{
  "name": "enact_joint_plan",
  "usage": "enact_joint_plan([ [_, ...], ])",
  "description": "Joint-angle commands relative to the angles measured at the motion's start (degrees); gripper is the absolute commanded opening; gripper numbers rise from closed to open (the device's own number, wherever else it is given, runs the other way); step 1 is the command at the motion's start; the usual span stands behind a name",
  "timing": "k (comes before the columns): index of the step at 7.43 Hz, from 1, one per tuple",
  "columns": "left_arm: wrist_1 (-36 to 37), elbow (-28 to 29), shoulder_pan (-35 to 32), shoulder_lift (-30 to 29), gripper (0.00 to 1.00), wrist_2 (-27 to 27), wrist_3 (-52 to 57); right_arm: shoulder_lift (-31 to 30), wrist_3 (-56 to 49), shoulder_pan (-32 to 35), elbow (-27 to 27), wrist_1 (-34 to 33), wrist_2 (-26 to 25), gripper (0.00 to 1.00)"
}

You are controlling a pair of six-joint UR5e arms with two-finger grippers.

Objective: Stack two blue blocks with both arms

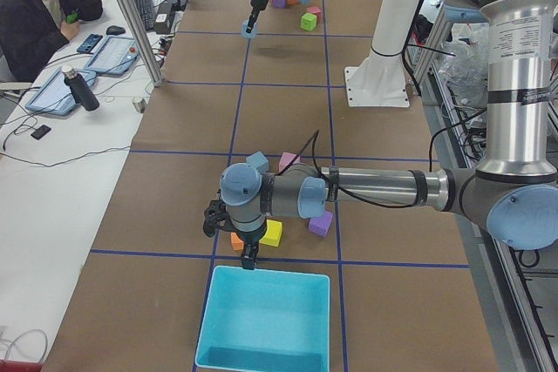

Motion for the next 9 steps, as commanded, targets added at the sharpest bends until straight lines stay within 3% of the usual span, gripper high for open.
enact_joint_plan([
  [1,0.00,0.06,0.00,-0.01,0.99,0.05,0.00,5.98,2.73,-6.67,-0.01,-6.86,-0.93,0.00],
  [2,0.00,0.06,0.09,-0.01,0.99,0.05,-0.09,10.70,2.30,-9.24,-0.27,-16.41,-1.29,0.00],
  [3,0.00,-0.03,0.09,-0.01,0.99,0.05,-0.17,13.10,2.29,-12.13,-0.97,-20.95,-1.64,0.00],
  [5,0.00,-0.03,0.00,-0.01,0.99,0.05,-0.26,21.07,1.42,-16.71,-11.20,-21.17,-7.41,0.00],
  [9,0.00,-0.12,0.09,-0.01,0.99,0.05,-0.44,21.82,-2.19,-17.96,-12.31,-21.26,-7.53,0.00],
])
